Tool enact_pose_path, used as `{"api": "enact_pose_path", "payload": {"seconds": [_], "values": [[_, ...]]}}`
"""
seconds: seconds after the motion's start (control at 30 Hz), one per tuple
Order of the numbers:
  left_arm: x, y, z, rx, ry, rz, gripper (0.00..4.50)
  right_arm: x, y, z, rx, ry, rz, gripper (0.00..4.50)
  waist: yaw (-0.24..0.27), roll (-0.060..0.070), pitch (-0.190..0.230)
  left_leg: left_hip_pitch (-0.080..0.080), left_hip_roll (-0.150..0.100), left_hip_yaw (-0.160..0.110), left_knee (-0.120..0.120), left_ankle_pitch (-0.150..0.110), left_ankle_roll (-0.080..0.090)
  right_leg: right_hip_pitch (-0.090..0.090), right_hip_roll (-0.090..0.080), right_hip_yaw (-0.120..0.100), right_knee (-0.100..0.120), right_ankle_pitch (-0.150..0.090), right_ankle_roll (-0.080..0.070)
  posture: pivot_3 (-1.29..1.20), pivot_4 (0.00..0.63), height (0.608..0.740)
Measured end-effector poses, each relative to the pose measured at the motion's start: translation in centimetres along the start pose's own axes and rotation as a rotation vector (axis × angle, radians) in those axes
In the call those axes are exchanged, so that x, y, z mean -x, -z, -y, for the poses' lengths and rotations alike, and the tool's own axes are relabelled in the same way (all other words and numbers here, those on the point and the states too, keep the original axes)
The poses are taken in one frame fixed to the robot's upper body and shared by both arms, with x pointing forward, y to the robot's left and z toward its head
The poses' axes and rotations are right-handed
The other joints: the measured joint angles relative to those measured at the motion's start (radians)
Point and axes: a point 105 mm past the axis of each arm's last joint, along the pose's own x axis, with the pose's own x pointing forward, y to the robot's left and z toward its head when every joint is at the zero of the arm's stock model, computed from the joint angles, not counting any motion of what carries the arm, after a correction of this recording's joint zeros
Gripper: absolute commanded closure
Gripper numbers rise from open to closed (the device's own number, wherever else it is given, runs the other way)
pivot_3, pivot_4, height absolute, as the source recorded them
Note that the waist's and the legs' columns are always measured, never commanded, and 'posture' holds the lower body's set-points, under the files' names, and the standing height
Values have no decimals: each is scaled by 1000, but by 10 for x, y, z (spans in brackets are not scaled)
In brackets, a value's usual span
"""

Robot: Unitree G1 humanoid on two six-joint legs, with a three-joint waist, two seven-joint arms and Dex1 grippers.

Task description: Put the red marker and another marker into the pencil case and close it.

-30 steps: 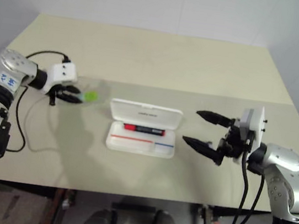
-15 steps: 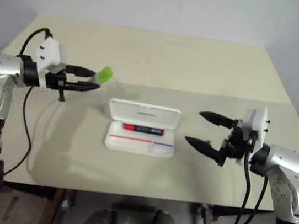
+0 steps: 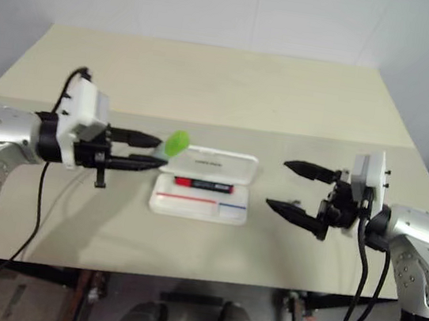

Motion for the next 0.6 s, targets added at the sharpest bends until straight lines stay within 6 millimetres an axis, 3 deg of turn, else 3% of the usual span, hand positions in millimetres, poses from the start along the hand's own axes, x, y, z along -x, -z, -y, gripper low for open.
{"api": "enact_pose_path", "payload": {"seconds": [0.27,0.6], "values": [[-26,16,10,-32,128,-100,3387,3,-3,4,17,12,-13,0,0,0,0,-1,0,1,-1,0,0,0,0,1,-5,-1,-2,0,150,740],[-52,44,13,-45,158,-246,3387,1,7,0,-4,66,-9,0,1,0,0,-2,0,1,-1,0,0,-1,0,1,-5,0,0,0,150,740]]}}
